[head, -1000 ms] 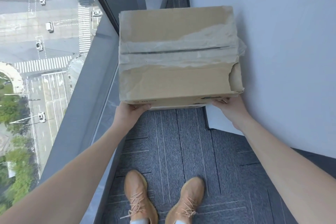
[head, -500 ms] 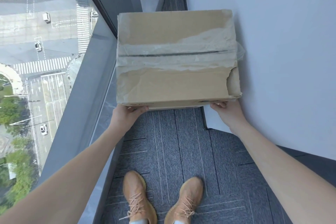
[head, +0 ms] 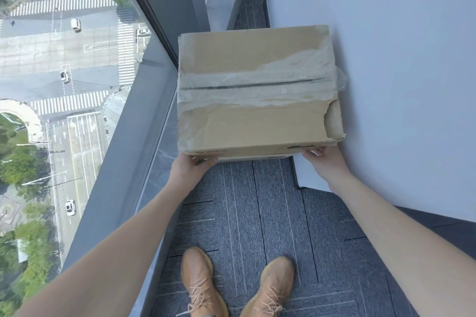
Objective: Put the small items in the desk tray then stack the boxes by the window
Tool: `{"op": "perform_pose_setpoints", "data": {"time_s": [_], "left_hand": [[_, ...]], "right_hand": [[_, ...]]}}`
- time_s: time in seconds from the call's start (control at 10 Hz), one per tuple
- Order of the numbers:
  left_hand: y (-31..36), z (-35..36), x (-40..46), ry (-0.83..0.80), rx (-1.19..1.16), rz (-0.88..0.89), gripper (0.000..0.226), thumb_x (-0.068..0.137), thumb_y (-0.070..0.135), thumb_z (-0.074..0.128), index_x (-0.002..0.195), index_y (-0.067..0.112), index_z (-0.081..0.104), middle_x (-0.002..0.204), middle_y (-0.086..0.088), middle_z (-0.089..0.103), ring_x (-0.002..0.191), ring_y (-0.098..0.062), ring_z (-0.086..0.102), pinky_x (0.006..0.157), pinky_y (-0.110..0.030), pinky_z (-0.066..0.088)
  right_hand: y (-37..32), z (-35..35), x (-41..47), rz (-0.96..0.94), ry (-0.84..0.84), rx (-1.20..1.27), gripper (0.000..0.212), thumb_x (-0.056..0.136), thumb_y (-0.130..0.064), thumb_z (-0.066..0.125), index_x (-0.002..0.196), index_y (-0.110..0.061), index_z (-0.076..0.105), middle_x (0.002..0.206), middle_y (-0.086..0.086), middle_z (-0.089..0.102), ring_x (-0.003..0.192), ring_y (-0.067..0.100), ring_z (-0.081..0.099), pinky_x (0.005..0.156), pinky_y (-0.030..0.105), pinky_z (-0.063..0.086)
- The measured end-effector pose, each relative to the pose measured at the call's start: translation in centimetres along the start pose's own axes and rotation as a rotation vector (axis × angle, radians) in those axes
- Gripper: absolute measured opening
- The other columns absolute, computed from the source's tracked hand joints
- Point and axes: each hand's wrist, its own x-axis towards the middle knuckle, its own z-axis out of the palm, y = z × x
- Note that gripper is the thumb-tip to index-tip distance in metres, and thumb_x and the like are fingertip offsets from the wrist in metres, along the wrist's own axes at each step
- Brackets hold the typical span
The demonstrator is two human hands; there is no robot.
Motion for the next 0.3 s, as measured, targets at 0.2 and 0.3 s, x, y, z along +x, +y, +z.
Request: {"op": "perform_pose_setpoints", "data": {"time_s": [0.2, 0.3], "left_hand": [[0.6, -1.5, -2.5, -0.194, 0.143, -0.182, 0.097, 0.08, 0.045, 0.077, 0.154, 0.022, 0.018, 0.144, -0.006, 0.047, 0.131, -0.029, 0.049, 0.105, -0.043, 0.045], [2.4, -2.1, -5.6, -0.34, 0.408, -0.188, 0.102, 0.081, 0.058, 0.07, 0.156, 0.009, 0.02, 0.154, -0.011, 0.04, 0.137, -0.029, 0.044, 0.108, -0.04, 0.043]], "right_hand": [[-2.5, 0.1, -4.8, 0.147, 0.046, -0.348, 0.063, 0.097, -0.027, 0.059, 0.151, -0.007, 0.035, 0.137, 0.014, 0.057, 0.125, 0.031, 0.055, 0.08, 0.03, 0.047], [-4.7, 0.0, -8.2, 0.151, 0.025, -0.54, 0.04, 0.096, -0.024, 0.055, 0.125, 0.002, 0.064, 0.126, 0.017, 0.066, 0.112, 0.033, 0.061, 0.091, 0.034, 0.048]]}}
